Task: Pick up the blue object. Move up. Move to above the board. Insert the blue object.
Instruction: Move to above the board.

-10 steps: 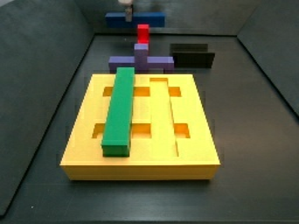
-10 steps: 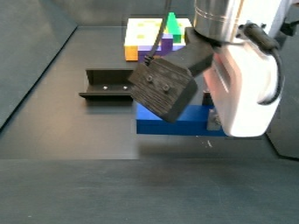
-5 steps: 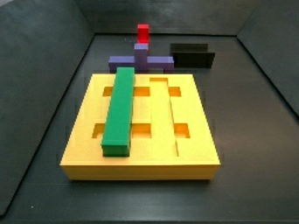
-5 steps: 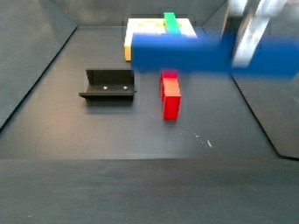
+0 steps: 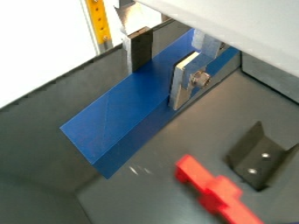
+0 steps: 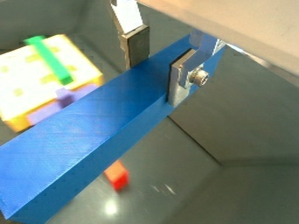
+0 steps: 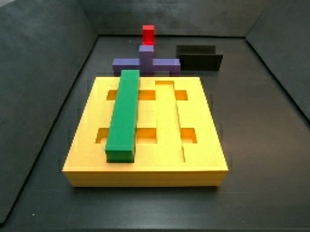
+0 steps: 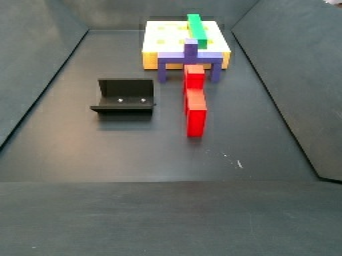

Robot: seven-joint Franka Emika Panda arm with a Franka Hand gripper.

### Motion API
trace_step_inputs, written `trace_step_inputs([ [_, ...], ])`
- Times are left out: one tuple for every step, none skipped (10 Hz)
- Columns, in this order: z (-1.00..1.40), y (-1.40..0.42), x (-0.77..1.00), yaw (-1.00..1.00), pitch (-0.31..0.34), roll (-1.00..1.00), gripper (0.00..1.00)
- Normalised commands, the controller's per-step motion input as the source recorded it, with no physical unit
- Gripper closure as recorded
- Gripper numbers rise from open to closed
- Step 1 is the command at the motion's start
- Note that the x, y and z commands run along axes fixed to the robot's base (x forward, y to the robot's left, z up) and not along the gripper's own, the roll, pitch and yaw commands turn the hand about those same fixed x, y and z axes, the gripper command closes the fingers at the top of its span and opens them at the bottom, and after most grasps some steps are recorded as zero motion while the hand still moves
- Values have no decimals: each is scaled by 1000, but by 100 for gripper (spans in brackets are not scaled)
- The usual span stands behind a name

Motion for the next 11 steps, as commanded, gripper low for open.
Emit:
trace_step_inputs([
  [112, -1400, 193, 1000, 13, 4, 100],
  [113, -1400, 199, 1000, 17, 6, 100],
  [115, -1400, 202, 1000, 19, 7, 100],
  [122, -1400, 200, 1000, 21, 10, 100],
  [129, -1400, 202, 1000, 24, 11, 100],
  [135, -1400, 212, 1000, 33, 12, 100],
  [135, -1400, 220, 1000, 37, 12, 100],
  [134, -1400, 246, 1000, 50, 22, 100],
  [134, -1400, 274, 1000, 63, 21, 100],
  [143, -1400, 315, 1000, 81, 28, 100],
  [159, -1400, 335, 1000, 96, 32, 100],
])
